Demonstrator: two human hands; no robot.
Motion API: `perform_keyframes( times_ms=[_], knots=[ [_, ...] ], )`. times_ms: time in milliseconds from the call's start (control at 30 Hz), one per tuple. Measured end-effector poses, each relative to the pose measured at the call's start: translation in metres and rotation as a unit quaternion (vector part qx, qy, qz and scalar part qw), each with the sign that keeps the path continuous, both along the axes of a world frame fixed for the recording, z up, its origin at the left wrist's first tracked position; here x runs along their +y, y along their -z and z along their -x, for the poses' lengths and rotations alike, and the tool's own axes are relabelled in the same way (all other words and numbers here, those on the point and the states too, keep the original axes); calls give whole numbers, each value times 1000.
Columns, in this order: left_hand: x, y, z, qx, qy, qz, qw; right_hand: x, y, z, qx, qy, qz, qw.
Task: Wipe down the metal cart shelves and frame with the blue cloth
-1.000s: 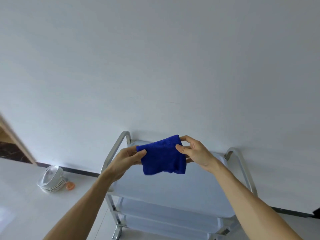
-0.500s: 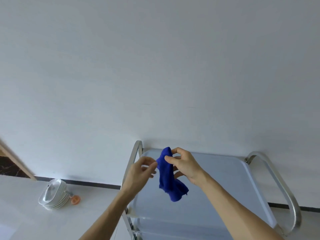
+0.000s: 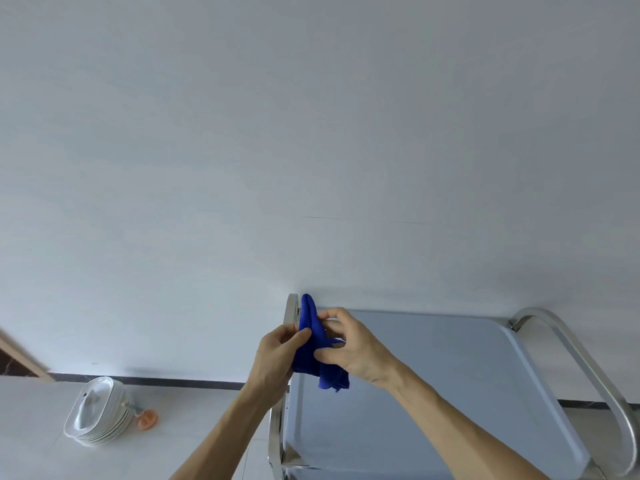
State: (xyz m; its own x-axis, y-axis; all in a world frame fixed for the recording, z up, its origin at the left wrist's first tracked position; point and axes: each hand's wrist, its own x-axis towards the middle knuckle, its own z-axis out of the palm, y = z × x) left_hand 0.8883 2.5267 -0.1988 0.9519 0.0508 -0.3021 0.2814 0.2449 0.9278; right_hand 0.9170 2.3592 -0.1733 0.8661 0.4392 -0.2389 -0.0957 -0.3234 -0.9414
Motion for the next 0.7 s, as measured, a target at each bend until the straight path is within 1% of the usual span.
perform_keyframes(
  times_ms=[67,133,200,267,333,367,433,500,567,633,667,700],
  knots=[
    [10,4,-3,23,-14,-6,1000,5,2,-7,1,14,19,1000],
    [24,4,-10,40,-18,-38,998,5,0,-18,21,17,40,999],
    [45,0,-23,43,-25,-94,994,1,-2,-32,25,10,81,996],
    [73,-8,-41,37,-27,-174,984,-3,-4,-50,9,6,140,990],
    [103,-17,-61,20,-5,-268,963,-4,-8,-69,-16,7,192,981],
    [116,-22,-70,6,11,-319,948,-2,-11,-78,-34,6,210,977],
    [135,-32,-85,-32,50,-423,904,5,-20,-94,-86,6,238,967],
    [144,-38,-95,-58,70,-491,867,15,-25,-106,-136,9,249,959],
    [148,-34,-98,-78,60,-516,851,24,-22,-112,-199,14,255,946],
    [150,-17,-93,-96,49,-521,847,30,-7,-109,-259,15,265,929],
    [150,-6,-88,-110,47,-521,845,31,4,-103,-275,2,278,920],
    [149,8,-81,-120,55,-527,839,30,20,-96,-272,-18,304,913]
  ],
)
